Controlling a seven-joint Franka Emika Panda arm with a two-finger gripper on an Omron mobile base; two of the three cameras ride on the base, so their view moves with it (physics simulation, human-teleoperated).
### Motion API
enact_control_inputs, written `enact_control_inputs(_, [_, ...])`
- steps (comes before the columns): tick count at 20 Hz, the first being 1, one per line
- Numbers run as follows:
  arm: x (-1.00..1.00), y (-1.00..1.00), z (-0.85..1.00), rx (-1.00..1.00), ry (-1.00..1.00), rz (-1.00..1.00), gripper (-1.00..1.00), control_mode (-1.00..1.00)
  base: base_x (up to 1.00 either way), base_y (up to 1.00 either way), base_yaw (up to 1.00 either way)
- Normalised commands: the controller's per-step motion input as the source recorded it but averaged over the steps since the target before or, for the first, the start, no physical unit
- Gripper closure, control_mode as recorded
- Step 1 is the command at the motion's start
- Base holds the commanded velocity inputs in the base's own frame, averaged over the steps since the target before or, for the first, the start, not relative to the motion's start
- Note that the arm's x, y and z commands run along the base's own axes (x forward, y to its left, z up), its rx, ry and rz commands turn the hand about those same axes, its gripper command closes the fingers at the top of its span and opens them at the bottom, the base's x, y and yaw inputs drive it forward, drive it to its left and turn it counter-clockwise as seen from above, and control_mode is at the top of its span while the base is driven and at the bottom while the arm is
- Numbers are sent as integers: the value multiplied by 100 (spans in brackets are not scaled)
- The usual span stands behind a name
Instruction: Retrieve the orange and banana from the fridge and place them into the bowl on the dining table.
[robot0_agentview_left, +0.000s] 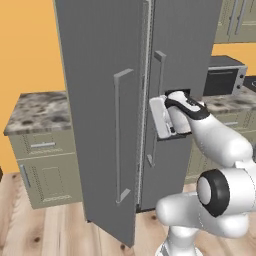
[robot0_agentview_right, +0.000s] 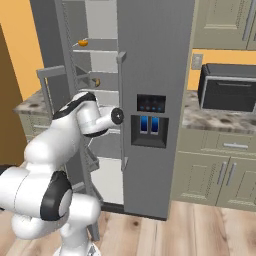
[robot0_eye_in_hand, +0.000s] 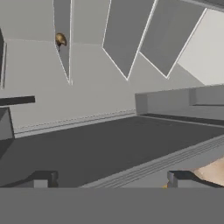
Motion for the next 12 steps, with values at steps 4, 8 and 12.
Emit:
enact_control_inputs(4, [29,43,-51,0,2,0,-100,-100,0,0,0])
enact_control_inputs(8, [-1,48,-21,1,0,0,-100,-100,0,0,0])
enact_control_inputs(12, [-73,64,0,3,-3,1,-100,-100,0,0,0])
